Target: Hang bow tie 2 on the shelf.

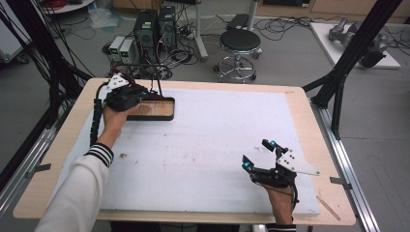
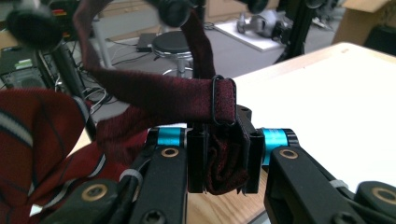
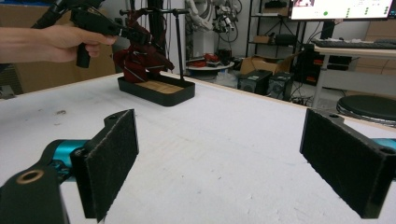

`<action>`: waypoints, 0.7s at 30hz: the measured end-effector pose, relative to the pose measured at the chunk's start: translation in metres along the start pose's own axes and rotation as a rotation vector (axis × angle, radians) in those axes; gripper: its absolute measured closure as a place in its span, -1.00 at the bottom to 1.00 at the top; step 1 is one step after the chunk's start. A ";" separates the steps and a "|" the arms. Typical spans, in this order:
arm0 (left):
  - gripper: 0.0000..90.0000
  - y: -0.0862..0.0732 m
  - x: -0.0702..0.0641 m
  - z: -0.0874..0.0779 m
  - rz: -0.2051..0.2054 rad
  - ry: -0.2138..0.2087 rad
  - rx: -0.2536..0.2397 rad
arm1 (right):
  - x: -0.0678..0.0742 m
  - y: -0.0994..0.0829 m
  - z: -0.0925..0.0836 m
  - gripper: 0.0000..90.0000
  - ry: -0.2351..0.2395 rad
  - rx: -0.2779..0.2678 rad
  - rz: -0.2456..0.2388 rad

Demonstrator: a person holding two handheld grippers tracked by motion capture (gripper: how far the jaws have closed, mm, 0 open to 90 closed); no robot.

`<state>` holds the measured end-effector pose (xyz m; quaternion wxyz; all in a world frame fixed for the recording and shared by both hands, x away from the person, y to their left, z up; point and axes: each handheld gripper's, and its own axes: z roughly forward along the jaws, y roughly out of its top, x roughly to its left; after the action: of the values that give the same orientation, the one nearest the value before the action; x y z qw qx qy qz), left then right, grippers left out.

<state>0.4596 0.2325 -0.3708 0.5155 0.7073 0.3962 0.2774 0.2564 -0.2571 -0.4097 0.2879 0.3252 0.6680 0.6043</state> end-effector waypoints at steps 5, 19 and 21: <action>0.72 -0.007 0.001 0.002 -0.007 0.038 0.017 | 0.001 0.001 0.000 -0.76 0.006 -0.005 0.009; 0.72 -0.017 0.002 0.009 -0.023 0.064 0.080 | 0.002 0.002 0.000 -0.76 0.010 -0.012 0.008; 0.70 -0.016 0.001 0.009 -0.019 0.061 0.073 | 0.002 0.002 0.000 -0.76 0.010 -0.009 0.016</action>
<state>0.4626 0.2314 -0.3885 0.4794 0.7131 0.4286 0.2793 0.2551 -0.2553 -0.4073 0.2814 0.3262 0.6642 0.6110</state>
